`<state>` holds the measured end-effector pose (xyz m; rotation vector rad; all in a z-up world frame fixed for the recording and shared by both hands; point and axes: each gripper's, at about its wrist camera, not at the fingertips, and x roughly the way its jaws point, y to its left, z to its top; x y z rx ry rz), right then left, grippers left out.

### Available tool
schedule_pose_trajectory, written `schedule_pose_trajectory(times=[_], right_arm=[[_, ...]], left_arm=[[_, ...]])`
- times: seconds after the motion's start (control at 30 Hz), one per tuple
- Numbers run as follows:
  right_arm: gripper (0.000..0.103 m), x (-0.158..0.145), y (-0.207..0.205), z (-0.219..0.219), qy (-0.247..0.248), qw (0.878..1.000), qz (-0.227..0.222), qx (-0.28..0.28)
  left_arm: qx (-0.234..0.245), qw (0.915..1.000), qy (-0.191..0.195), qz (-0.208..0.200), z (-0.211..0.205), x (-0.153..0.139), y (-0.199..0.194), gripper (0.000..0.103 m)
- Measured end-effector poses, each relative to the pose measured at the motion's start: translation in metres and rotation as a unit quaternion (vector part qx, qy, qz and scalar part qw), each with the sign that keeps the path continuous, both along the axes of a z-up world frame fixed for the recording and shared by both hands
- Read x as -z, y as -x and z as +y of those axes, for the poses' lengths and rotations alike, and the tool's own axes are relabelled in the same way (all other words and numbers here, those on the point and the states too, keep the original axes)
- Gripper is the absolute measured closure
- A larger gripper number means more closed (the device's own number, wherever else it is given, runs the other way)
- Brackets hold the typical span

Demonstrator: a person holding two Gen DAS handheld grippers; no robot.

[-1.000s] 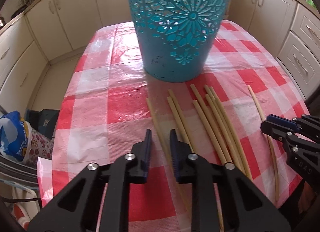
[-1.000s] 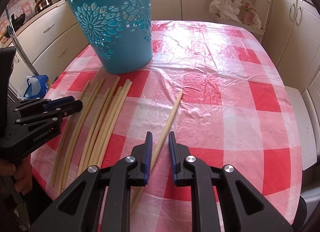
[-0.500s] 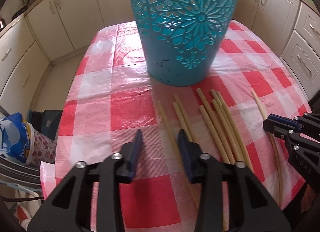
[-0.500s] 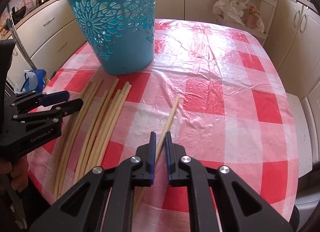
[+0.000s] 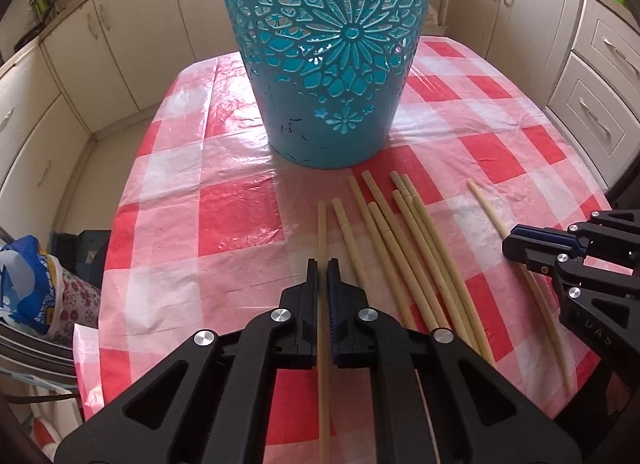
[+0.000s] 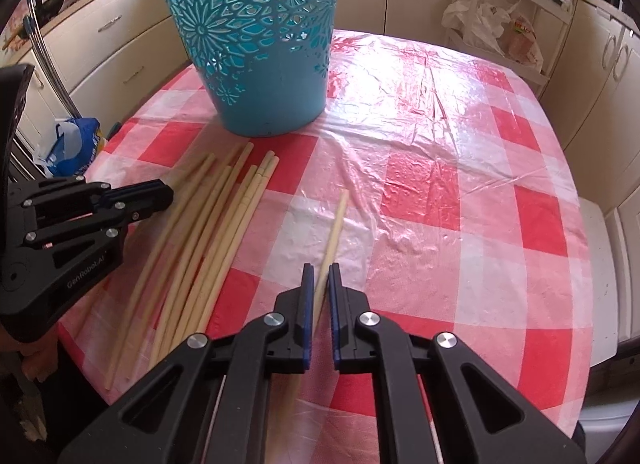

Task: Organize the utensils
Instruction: 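Close the right gripper on a loose wooden stick while the left gripper grasps another stick, then lift the stick with the left gripper over the teal basket and open it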

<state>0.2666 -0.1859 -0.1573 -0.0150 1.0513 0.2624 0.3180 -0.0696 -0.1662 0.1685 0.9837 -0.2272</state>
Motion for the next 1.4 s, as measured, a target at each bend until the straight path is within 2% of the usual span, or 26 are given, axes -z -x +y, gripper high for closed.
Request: schedule_pose_trajectory(times=[0.3, 0.47, 0.6, 0.63, 0.67, 0.83, 1.0, 1.17, 1.4], right_arm=[[0.095, -0.002, -0.005, 0.009, 0.032, 0.999, 0.017, -0.019], [0.095, -0.002, -0.004, 0.009, 0.027, 0.999, 0.013, -0.015], [0.096, -0.002, -0.003, 0.007, 0.020, 1.000, 0.009, -0.010], [0.097, -0.002, -0.003, 0.006, 0.013, 1.000, 0.011, -0.007], [0.097, -0.002, -0.003, 0.003, -0.005, 1.000, 0.015, -0.002], [0.097, -0.013, -0.001, -0.006, -0.046, 0.999, -0.003, 0.014], [0.097, -0.020, 0.001, -0.012, -0.079, 0.996, -0.014, 0.029], [0.097, -0.019, 0.008, -0.017, -0.111, 0.993, -0.018, 0.041], [0.097, -0.009, 0.015, -0.023, -0.128, 0.990, -0.010, 0.052]], left_arm=[[-0.008, 0.9999, 0.001, 0.011, 0.007, 0.001, 0.002, 0.095], [-0.014, 0.9999, 0.001, 0.007, 0.010, 0.001, 0.002, 0.090], [-0.012, 0.9999, 0.003, 0.003, 0.011, 0.001, 0.003, 0.090], [-0.010, 0.9999, 0.006, 0.002, 0.012, 0.001, 0.003, 0.093], [-0.009, 0.9999, 0.012, 0.003, 0.013, 0.001, 0.003, 0.098], [-0.017, 0.9972, 0.073, 0.000, 0.031, -0.005, 0.005, 0.099], [-0.018, 0.9925, 0.116, -0.033, 0.049, -0.023, 0.012, 0.099], [-0.011, 0.9835, 0.163, -0.078, 0.066, -0.049, 0.024, 0.099], [-0.004, 0.9675, 0.211, -0.140, 0.079, -0.092, 0.035, 0.099]])
